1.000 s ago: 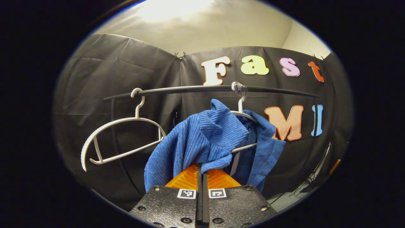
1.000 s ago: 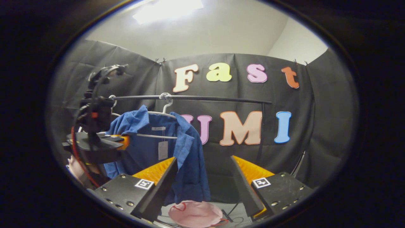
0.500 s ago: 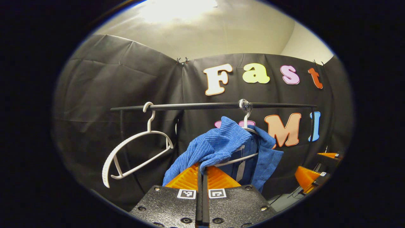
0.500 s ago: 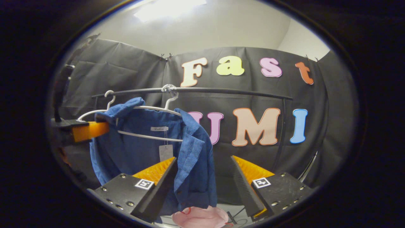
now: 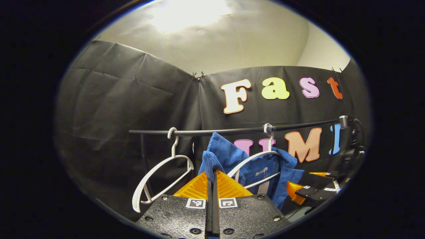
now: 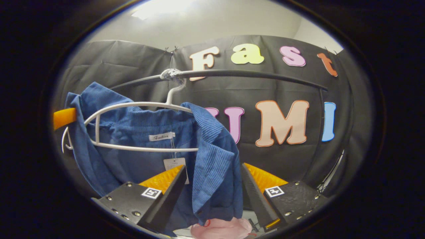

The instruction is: Grasp the clothes on the hanger with both hands and then place them into the laundry hamper below.

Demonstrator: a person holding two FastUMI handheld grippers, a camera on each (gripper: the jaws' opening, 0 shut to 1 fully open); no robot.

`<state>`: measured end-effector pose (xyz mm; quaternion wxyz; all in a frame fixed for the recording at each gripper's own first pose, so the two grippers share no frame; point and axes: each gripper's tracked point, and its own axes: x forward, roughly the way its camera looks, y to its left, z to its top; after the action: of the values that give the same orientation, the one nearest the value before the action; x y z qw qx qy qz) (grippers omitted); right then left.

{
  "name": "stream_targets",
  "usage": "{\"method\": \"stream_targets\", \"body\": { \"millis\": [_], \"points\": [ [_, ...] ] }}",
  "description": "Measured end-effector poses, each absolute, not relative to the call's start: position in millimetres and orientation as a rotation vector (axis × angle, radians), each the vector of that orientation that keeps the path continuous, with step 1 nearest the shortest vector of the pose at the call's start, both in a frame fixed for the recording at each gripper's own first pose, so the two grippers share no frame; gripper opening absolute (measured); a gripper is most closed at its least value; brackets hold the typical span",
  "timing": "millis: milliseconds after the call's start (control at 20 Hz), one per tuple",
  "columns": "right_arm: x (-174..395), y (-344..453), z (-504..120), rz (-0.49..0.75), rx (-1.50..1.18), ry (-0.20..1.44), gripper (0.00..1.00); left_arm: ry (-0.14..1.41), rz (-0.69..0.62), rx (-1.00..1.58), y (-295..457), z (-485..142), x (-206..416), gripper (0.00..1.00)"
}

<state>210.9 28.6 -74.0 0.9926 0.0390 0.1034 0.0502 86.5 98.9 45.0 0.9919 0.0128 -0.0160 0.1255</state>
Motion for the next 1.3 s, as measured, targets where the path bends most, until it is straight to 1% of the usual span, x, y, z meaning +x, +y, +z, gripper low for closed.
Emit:
{"method": "stream_targets", "body": {
  "millis": [50, 250, 350, 500, 600, 650, 850, 950, 1050, 1150, 1200, 1300],
  "points": [
    [216.7, 29.6, -78.9, 0.096, 0.082, 0.220, 0.98, -0.028, 0.256, 0.021, 101.2, 43.5, 85.9, 0.00],
    [241.2, 39.0, -89.4, 0.103, 0.084, 0.244, 0.96, -0.020, 0.276, 0.032, 114.9, 39.1, 86.2, 0.00],
    [252.0, 34.3, -96.5, 0.074, 0.059, 0.259, 0.98, -0.012, 0.294, 0.038, 122.8, 33.8, 85.7, 0.00],
    [273.1, 35.7, -104.2, 0.059, 0.031, 0.281, 0.96, -0.007, 0.310, 0.046, 130.5, 28.5, 86.0, 0.00],
    [283.9, 40.0, -112.3, 0.064, 0.016, 0.305, 0.75, -0.004, 0.315, 0.046, 134.3, 27.5, 85.5, 0.00],
    [285.8, 39.5, -112.8, 0.061, 0.009, 0.312, 0.70, -0.003, 0.319, 0.046, 136.1, 26.7, 87.1, 0.00],
    [295.5, 30.2, -112.0, 0.032, -0.027, 0.299, 0.10, 0.016, 0.365, 0.055, 154.7, 17.6, 89.8, 0.00],
    [299.9, 15.1, -104.9, 0.004, -0.041, 0.272, 0.10, 0.052, 0.377, 0.028, 165.1, 1.7, 93.6, 0.00],
    [304.8, -1.2, -93.9, -0.028, -0.009, 0.244, 0.00, 0.089, 0.388, -0.018, 170.9, -16.9, 98.0, 0.00],
    [316.8, -14.3, -88.9, -0.033, 0.003, 0.239, 0.00, 0.125, 0.401, -0.004, 180.8, -38.9, 101.9, 0.00],
    [323.6, -20.8, -82.9, -0.040, 0.005, 0.228, 0.03, 0.131, 0.402, 0.009, 183.1, -43.9, 105.3, 0.00],
    [335.7, -35.5, -70.4, -0.056, 0.010, 0.200, 0.03, 0.144, 0.402, 0.027, 185.4, -51.9, 110.4, 0.00]
  ]
}}
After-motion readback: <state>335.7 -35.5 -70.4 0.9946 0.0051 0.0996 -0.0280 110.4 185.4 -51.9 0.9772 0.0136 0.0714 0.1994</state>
